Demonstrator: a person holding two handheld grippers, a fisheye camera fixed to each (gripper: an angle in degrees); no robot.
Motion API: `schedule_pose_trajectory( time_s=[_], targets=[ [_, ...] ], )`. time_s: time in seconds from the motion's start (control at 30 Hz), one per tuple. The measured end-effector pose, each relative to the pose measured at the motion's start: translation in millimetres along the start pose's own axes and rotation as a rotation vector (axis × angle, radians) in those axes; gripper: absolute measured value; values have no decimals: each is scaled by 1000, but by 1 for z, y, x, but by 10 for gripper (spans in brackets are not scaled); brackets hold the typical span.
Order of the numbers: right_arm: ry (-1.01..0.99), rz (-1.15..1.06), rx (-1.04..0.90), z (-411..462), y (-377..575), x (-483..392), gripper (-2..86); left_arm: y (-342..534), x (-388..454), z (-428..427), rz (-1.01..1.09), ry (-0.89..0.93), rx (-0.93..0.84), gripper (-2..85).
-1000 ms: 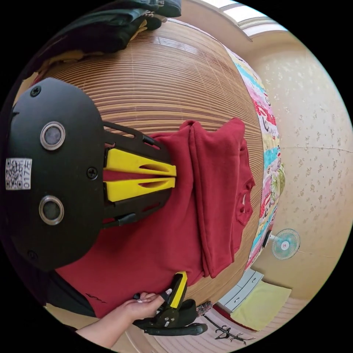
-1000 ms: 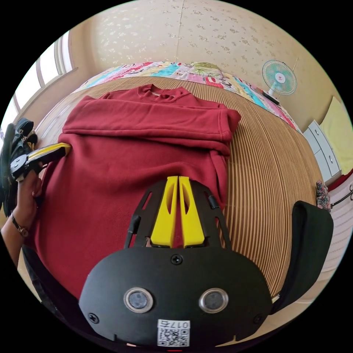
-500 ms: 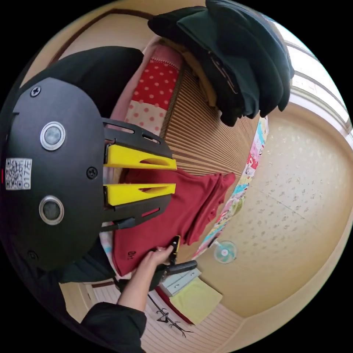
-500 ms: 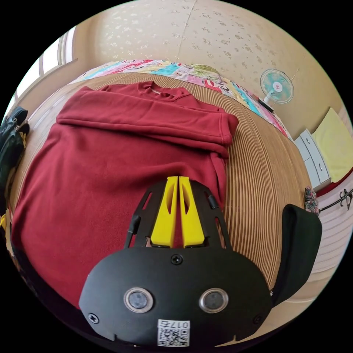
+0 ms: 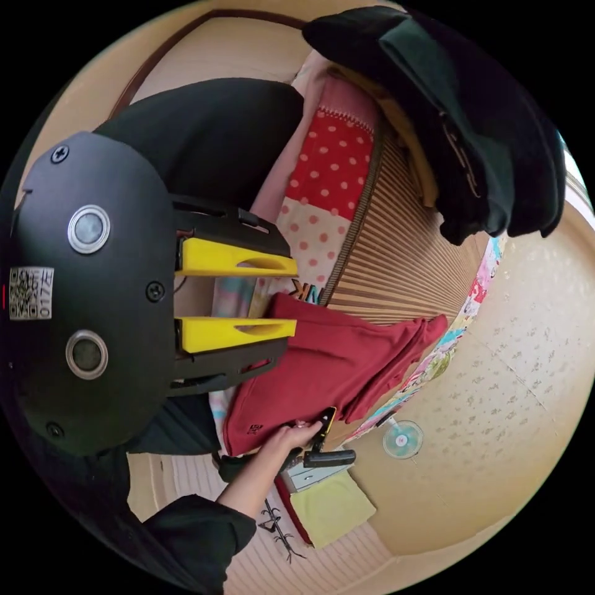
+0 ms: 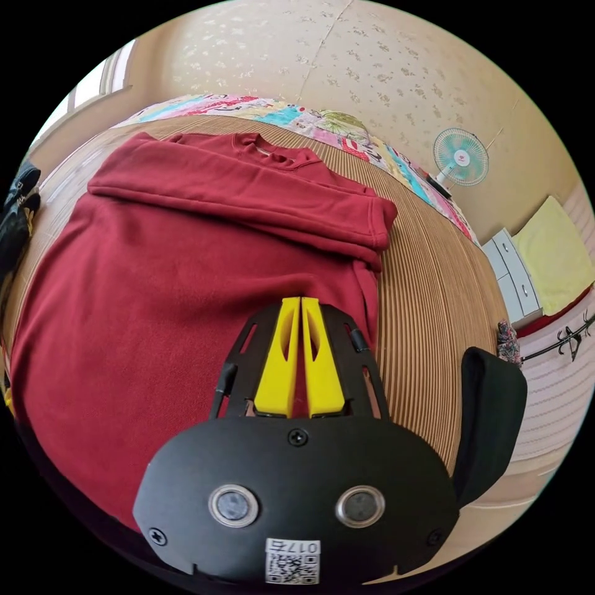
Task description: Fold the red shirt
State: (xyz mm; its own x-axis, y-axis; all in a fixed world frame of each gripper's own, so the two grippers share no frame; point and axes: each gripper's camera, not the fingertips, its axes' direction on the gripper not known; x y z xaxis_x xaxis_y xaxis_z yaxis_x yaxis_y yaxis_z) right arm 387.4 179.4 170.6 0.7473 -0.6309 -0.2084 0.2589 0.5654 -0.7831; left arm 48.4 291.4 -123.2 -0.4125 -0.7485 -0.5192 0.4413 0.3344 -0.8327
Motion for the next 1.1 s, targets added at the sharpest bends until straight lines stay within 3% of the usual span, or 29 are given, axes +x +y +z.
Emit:
schedule_pose_trajectory(
  time_s=[0.13, 0.23, 0.4, 0.57, 0.7, 0.87, 1.1],
  targets=[
    [71, -29, -3, -14, -16, -25, 3, -6, -3, -21, -117, 62, 8, 24],
    [11, -4, -1, -28, -29, -19, 3, -16, 21, -36, -85, -71, -49, -3],
    [-190, 34, 13, -60, -47, 8, 5, -37, 44, -69, -10, -8, -43, -1],
    [-96, -208, -76, -106, -71, -20, 9, -88, 52, -54, 62, 13, -180, 48],
    [-435, -122, -2, -167, -59, 31, 27, -120, 51, -52, 58, 138, -207, 75],
    [-777, 63, 81, -239, 16, 118, 56, -155, 47, -63, 53, 89, -225, 117],
    [-883, 276, 12, -301, 88, 179, 78, -195, 40, -38, 0, 145, -376, 89]
  ],
)
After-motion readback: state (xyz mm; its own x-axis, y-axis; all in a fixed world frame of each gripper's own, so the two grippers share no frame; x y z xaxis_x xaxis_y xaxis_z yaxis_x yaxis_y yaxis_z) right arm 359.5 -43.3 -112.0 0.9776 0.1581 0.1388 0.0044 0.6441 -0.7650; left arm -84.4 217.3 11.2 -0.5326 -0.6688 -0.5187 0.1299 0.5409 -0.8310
